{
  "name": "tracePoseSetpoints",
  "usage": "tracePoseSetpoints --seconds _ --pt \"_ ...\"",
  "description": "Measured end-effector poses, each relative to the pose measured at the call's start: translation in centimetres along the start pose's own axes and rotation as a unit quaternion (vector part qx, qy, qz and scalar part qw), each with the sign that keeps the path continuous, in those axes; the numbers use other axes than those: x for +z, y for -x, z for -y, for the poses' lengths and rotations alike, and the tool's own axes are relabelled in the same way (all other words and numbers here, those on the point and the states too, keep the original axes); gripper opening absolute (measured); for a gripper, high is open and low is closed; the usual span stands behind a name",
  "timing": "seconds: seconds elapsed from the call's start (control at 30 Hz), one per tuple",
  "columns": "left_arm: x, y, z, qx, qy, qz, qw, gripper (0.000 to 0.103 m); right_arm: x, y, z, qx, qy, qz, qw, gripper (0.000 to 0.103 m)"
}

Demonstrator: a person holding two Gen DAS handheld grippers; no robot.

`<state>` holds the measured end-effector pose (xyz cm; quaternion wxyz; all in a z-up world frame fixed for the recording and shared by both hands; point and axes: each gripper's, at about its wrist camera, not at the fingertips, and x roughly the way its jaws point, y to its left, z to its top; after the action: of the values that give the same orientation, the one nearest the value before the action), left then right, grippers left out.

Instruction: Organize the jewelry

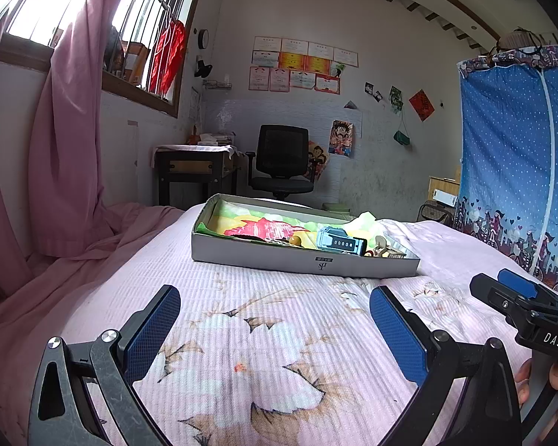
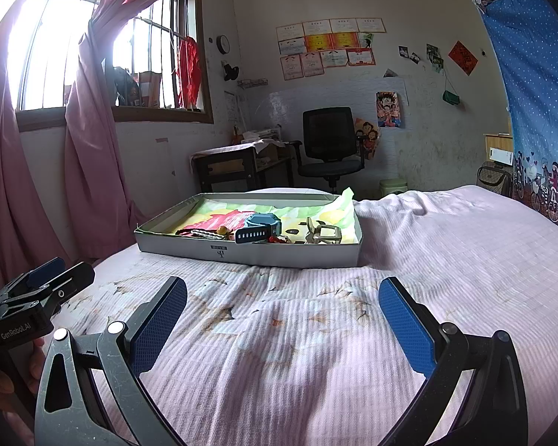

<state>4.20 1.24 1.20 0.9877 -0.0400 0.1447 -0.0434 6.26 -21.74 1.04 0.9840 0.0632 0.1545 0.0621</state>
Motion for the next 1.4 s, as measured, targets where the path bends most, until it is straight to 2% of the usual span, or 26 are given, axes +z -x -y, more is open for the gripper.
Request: tracePoseSetpoints --seconds 1.4 --pt "-0.18 -0.09 0.31 0.0 -0.007 -0.001 1.0 0.102 -0.08 0.08 -0.25 0.002 0.0 -0.002 1.0 0.101"
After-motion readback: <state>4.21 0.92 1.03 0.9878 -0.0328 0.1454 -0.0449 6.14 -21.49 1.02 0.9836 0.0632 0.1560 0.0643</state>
